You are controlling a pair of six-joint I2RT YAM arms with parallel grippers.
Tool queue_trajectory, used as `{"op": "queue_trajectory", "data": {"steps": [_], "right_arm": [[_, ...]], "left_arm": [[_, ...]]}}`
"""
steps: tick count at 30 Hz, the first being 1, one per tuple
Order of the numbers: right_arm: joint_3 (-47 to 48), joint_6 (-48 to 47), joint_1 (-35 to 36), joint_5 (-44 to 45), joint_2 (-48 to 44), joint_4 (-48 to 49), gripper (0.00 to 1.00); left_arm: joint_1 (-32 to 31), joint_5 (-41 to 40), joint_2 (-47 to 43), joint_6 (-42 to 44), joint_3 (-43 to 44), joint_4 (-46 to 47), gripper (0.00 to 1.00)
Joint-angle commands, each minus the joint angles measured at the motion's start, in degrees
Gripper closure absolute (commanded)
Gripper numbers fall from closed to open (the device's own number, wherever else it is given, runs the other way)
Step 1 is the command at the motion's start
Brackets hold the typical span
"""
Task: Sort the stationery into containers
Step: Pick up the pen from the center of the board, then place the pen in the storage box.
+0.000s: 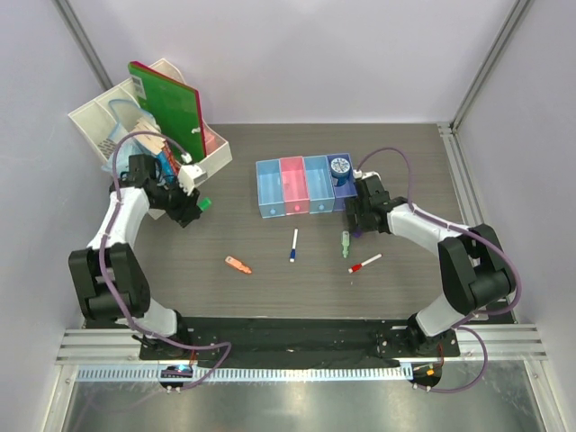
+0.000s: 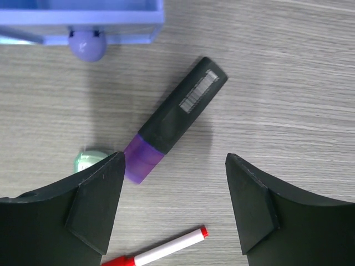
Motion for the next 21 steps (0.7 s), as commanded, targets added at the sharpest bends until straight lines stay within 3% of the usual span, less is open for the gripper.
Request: {"op": "queue_trajectory", "data": {"steps": [1,4,9,12,21], "right_arm": [[0.3,2.7,0.2,5.9,1.1,3.0,0.21],[0.5,2.7,0.2,6.7,3.4,3.3,0.21],[0.5,2.5,0.2,6.8,5.5,3.6,0.21],[0.6,2.3,0.2,6.9,5.8,3.7,0.21],[-0.6,1.2,0.2,6.7,4.6,4.2,0.26]], "left_arm": [[-5.1,9.7,-6.1,-7.5,2.4,2.8,1.00],[-11.1,9.0,-8.5,-15.9,0.4,13.0,1.00],[-22.5,-3.9,-7.5,-28.1,-2.6,29.4,1.00],[-26.3,-9.7,-2.9,-31.5,-0.2,33.2,1.00],[-28.9,-20.4,12.0,-42.1,13.2,34.3,1.00]]}}
